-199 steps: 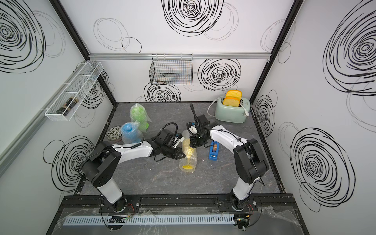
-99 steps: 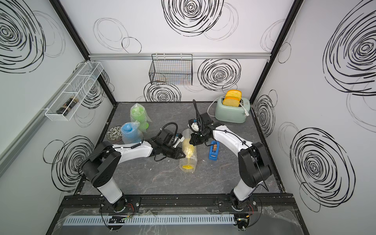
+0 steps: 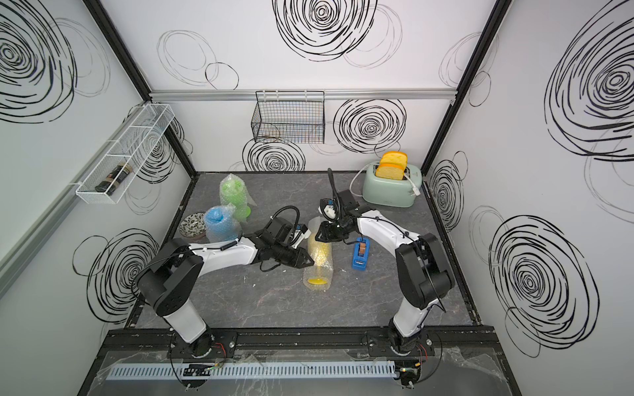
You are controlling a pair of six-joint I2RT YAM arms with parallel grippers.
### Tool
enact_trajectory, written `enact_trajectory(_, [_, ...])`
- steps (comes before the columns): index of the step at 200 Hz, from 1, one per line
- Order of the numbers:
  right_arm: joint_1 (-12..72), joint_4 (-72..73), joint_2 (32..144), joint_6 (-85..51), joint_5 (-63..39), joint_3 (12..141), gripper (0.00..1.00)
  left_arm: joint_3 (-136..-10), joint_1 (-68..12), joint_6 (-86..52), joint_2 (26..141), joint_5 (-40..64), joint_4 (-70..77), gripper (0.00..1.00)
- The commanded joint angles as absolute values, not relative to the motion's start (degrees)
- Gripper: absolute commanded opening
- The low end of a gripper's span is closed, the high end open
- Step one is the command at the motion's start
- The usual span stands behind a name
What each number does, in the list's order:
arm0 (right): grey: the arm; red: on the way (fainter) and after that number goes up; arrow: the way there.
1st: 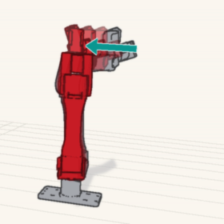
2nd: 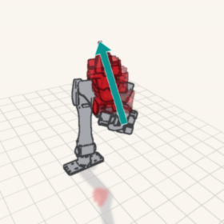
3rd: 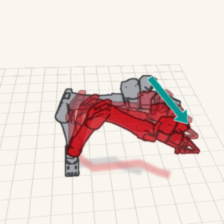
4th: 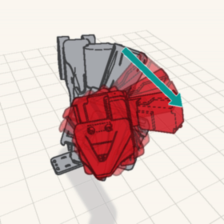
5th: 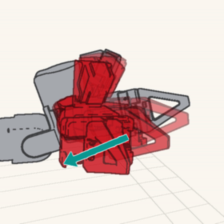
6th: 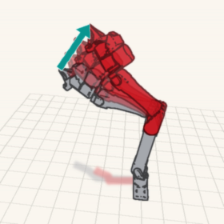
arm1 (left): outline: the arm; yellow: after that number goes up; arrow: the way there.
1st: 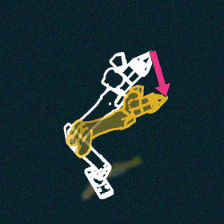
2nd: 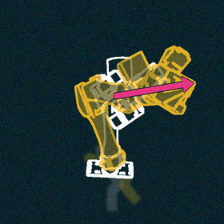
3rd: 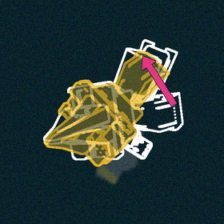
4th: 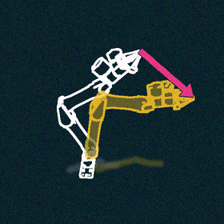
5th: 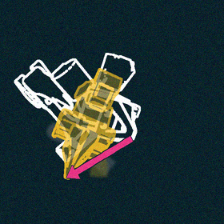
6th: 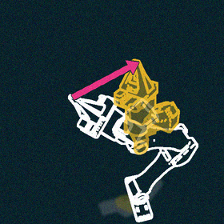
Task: Wrap wine glasses in bubble wrap
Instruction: Stick the tape on the bubble wrap, then pick up the bubble wrap from the center of the board.
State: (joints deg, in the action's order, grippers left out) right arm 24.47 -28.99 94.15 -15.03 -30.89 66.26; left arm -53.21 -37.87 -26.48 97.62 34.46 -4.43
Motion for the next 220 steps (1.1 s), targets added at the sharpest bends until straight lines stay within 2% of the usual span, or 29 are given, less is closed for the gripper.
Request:
enact_trajectory(1, [20.2, -27.0, 88.2, -19.3, -34.1, 60.4, 0.53, -54.1, -37.7, -26.5, 92.6, 35.3, -4.2, 0.47])
enact_trajectory(10, [18.9, -25.2, 87.5, -21.0, -35.9, 57.6, 0.66, -53.8, -37.3, -26.4, 91.0, 35.5, -4.6, 0.53])
enact_trajectory(41, [18.9, -20.1, 90.0, -27.3, -40.0, 52.8, 0.92, -52.1, -34.2, -27.7, 88.3, 36.0, -3.5, 0.68])
enact_trajectory(46, [19.5, -18.3, 90.1, -28.5, -40.3, 52.0, 1.00, -52.1, -33.6, -27.7, 88.2, 36.1, -3.4, 0.70])
enact_trajectory(63, [21.4, -13.2, 90.2, -31.8, -41.0, 51.2, 0.97, -52.0, -30.7, -28.3, 88.2, 36.2, -3.3, 0.74])
enact_trajectory(98, [23.5, -11.0, 94.0, -32.9, -39.2, 53.2, 0.97, -51.0, -27.9, -31.2, 92.4, 38.2, 1.7, 0.73])
enact_trajectory(163, [23.8, -9.3, 102.1, -32.0, -40.7, 55.8, 1.00, -56.8, -27.8, -31.9, 104.8, 44.1, 3.0, 0.66])
enact_trajectory(199, [23.8, -6.0, 103.4, -31.8, -44.8, 55.4, 0.84, -58.4, -28.5, -31.3, 107.4, 46.3, 3.9, 0.65])
enact_trajectory(220, [23.9, -4.5, 102.4, -31.0, -46.0, 55.5, 0.81, -57.5, -28.4, -31.7, 106.5, 48.0, 6.7, 0.63])
